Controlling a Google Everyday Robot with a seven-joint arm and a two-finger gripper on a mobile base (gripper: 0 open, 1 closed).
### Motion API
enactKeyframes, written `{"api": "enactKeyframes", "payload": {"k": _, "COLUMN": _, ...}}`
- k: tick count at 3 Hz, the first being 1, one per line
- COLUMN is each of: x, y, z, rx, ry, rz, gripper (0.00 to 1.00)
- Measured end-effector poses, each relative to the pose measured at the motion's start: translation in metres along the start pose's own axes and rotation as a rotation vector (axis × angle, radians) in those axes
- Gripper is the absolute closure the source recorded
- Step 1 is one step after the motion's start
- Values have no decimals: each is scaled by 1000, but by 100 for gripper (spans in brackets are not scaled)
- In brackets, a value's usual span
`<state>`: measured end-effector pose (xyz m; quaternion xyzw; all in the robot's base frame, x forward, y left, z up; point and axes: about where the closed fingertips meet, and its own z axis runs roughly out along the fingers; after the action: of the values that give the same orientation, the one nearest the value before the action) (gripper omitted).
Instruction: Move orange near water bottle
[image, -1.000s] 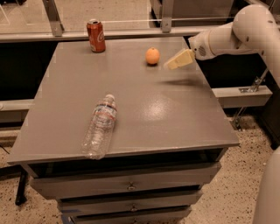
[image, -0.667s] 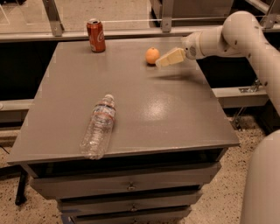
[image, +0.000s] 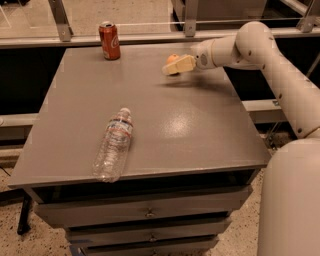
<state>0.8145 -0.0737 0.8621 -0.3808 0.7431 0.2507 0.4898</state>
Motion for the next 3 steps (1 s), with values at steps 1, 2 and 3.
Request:
{"api": "enactKeyframes", "payload": {"k": 1, "x": 2, "y": 11, "z": 11, "rx": -35, "ry": -18, "rz": 23, "gripper": 18}}
{"api": "enactKeyframes", "payload": {"k": 2, "x": 4, "y": 24, "z": 12, "rx": -65, "ry": -37, "rz": 35, "gripper": 39}}
{"api": "enactKeyframes", "payload": {"k": 3, "x": 6, "y": 39, "z": 8, "rx": -96, "ry": -52, "rz": 44, "gripper": 63}}
